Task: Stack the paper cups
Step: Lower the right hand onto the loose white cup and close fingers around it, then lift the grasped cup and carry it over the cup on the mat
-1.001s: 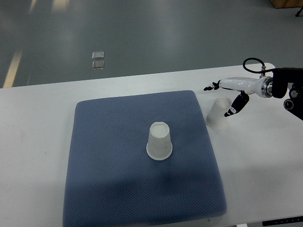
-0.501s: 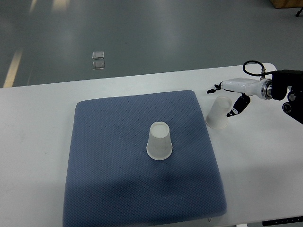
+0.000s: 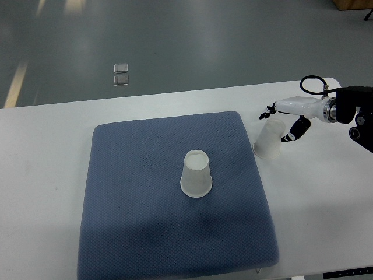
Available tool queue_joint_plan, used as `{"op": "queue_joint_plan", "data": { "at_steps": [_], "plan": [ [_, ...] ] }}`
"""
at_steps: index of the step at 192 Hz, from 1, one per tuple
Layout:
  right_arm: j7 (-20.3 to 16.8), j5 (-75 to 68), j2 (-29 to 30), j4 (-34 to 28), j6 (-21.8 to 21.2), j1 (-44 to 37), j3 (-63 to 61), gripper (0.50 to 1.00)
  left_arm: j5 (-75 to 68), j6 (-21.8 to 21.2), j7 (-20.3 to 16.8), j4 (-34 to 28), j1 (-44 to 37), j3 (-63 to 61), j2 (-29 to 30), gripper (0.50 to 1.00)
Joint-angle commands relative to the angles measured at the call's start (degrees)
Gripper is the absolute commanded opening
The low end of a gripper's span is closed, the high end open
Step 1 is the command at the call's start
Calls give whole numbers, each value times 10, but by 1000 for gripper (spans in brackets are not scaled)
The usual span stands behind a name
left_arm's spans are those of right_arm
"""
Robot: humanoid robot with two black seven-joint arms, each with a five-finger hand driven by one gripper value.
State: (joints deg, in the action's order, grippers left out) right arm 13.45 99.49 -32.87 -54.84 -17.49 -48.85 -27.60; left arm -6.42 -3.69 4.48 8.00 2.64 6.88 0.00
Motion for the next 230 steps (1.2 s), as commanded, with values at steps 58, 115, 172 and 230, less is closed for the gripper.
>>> {"op": "queue_joint_plan", "data": {
  "at_steps": [58, 115, 172, 230],
  "plan": [
    [10, 0, 0, -3, 0, -2, 7, 762, 0, 0, 0, 0, 0, 0, 0, 1000],
    [11, 2, -1, -4, 0, -4, 8, 570, 0, 0, 0, 0, 0, 0, 0, 1000],
    [18, -23, -21, -40, -15, -76, -2, 539, 0, 0, 0, 0, 0, 1, 0, 1000],
    [11, -150, -64, -162, -90, -193, -3, 537, 0, 0, 0, 0, 0, 0, 0, 1000]
  ]
}}
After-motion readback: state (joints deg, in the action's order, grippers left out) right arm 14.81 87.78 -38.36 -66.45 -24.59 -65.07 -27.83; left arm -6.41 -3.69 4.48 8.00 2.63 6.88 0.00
